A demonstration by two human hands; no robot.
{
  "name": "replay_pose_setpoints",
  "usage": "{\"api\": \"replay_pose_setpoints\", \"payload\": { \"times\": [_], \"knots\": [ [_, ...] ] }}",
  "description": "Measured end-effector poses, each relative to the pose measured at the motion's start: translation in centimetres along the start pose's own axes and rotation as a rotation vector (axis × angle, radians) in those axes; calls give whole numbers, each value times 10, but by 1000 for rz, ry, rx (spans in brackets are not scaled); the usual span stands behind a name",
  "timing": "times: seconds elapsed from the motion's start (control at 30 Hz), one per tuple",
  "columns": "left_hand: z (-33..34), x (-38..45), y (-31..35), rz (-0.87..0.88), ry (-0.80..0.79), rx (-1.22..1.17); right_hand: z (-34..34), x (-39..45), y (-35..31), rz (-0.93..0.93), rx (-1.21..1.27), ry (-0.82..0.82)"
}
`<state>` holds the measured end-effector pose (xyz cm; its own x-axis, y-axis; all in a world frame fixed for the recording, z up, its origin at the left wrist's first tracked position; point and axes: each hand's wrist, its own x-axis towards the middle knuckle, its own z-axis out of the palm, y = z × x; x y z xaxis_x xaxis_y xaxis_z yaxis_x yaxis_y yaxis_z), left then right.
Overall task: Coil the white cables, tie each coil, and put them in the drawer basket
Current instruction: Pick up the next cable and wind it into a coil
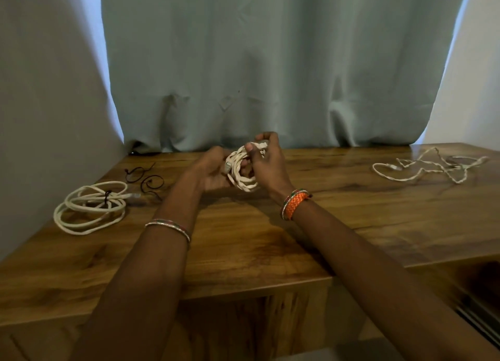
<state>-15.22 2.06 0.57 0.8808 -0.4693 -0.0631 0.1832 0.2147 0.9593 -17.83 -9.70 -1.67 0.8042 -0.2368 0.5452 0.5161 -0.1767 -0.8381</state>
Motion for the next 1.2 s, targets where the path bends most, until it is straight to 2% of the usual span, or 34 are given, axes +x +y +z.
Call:
{"api": "replay_pose_setpoints", "payload": {
  "times": [0.1,0.33,0.4,0.53,0.67,0.77,0.83,0.93,1.0,1.1,1.2],
  "knots": [
    [-10,-10,5,-55,-148,89,-12,4,-3,130,60,-74],
    [-20,-19,6,-76,-188,124,-20,5,2,261,258,-286],
    [-18,-20,6,-61,-193,145,-21,4,1,270,277,-298],
    [-13,-21,7,-23,-190,158,-18,4,-2,231,225,-218],
    [-14,-23,7,-24,-145,176,-14,1,3,24,-22,-170],
    [-13,-19,7,-21,-40,233,-14,-1,6,-36,-108,-154],
    [-6,-14,6,84,121,409,-16,1,7,-34,-129,-131],
    [-3,-7,6,353,338,757,-18,4,8,-13,-109,-135],
    [-5,-7,7,419,337,882,-19,4,6,-6,-116,-162],
    [-1,-9,5,380,225,900,-19,6,6,-9,-84,-168],
    [9,-6,1,417,229,871,-20,7,7,-19,1,-120]
  ]
}}
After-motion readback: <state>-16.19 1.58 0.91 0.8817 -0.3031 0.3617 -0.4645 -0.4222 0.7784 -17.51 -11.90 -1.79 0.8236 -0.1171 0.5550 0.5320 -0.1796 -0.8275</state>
